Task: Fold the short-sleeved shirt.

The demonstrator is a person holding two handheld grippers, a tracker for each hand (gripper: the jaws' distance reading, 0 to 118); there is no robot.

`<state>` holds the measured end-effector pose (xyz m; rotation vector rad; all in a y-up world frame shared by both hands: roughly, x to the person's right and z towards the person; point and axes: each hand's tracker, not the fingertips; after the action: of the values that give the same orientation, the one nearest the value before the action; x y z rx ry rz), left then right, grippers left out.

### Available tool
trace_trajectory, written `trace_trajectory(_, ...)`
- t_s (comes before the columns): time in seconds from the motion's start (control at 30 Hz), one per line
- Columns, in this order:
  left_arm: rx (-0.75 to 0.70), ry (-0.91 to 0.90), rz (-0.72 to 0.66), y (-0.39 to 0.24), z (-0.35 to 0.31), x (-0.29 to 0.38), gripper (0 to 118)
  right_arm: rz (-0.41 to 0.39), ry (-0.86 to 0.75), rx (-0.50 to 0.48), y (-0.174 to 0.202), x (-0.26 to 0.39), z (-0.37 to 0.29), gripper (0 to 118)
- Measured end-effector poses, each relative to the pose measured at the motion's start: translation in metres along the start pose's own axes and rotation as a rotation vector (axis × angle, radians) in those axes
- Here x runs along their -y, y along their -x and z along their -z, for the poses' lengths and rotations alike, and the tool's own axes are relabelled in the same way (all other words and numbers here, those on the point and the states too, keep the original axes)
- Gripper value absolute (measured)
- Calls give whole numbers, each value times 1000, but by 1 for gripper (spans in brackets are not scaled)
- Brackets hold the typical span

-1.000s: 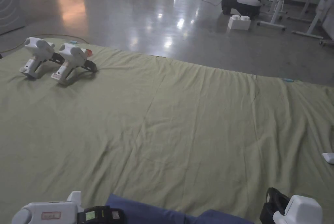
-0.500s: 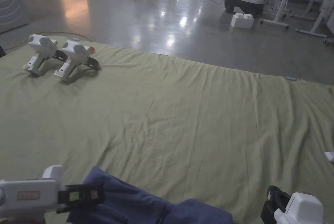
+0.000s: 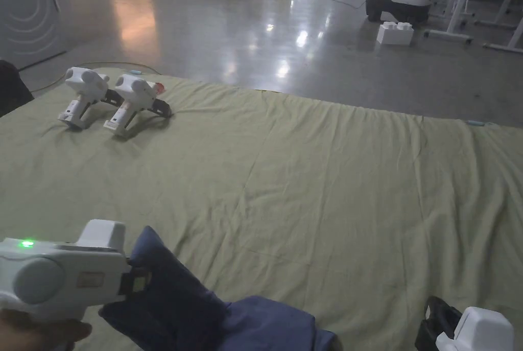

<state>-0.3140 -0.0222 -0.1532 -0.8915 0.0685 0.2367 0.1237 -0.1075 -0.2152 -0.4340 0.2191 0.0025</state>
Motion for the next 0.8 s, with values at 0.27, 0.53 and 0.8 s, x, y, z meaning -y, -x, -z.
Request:
trace_trajectory(0.27, 84, 18, 55, -52, 7, -3, 7, 14, 12, 10, -9, 5, -2, 0)
trace_trajectory(0.53, 118, 86, 196, -125, 47, 19, 8, 37, 26, 32, -22, 11, -5, 0)
trace_trajectory(0.8, 123, 210, 204, -186, 125, 57, 15, 48, 37, 50, -27, 15, -9, 0)
